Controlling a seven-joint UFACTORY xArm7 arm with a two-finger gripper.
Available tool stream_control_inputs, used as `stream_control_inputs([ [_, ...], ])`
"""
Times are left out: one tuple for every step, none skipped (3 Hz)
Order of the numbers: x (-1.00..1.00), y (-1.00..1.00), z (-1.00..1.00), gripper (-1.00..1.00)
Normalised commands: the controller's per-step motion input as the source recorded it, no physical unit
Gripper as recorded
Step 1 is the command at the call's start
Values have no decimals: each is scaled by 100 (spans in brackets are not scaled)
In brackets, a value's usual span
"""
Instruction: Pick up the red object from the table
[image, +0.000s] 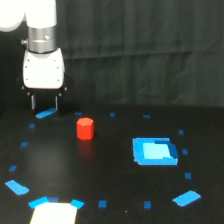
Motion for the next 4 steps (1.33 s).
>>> stream_control_inputs([
  [100, -68, -39, 100],
  [100, -100, -15, 100],
  [100, -96, -22, 100],
  [96, -100, -30, 100],
])
